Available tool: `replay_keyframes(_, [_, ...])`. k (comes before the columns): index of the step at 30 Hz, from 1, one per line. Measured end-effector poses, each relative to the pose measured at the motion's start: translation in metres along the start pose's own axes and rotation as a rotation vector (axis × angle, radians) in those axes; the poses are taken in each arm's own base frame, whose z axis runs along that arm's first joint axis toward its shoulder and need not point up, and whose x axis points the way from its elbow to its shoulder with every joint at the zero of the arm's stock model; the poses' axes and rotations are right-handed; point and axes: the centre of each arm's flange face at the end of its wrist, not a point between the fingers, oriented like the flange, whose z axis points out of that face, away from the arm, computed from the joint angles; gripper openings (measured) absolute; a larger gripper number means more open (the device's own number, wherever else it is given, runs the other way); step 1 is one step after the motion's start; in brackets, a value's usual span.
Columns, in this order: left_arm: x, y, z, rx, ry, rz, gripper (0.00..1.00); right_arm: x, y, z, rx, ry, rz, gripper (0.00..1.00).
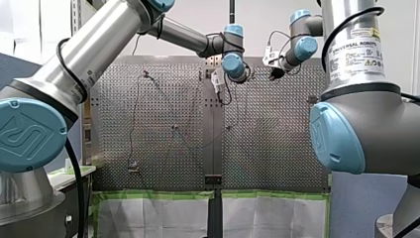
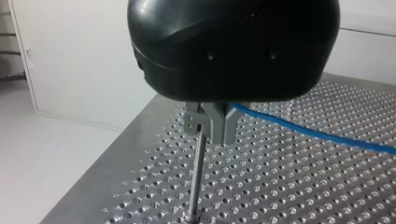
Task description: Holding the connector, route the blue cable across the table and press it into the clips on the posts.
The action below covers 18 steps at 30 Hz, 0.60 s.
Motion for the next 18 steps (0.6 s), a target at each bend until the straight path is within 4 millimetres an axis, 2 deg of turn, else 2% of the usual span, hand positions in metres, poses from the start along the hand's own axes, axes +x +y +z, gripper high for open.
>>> replay_keyframes(8, [0.017,0.007,0.016,0.030,0.012,0.001,0.00,-0.009,0.011,0.008,-0.010,-0.013,0.006,0.00])
replay_keyframes(18, [0.000,0.010,0.027,0.033,-0.027,-0.012,0.00,-0.004,0.018,0.010,-0.004,-0.001,0.002,0.00])
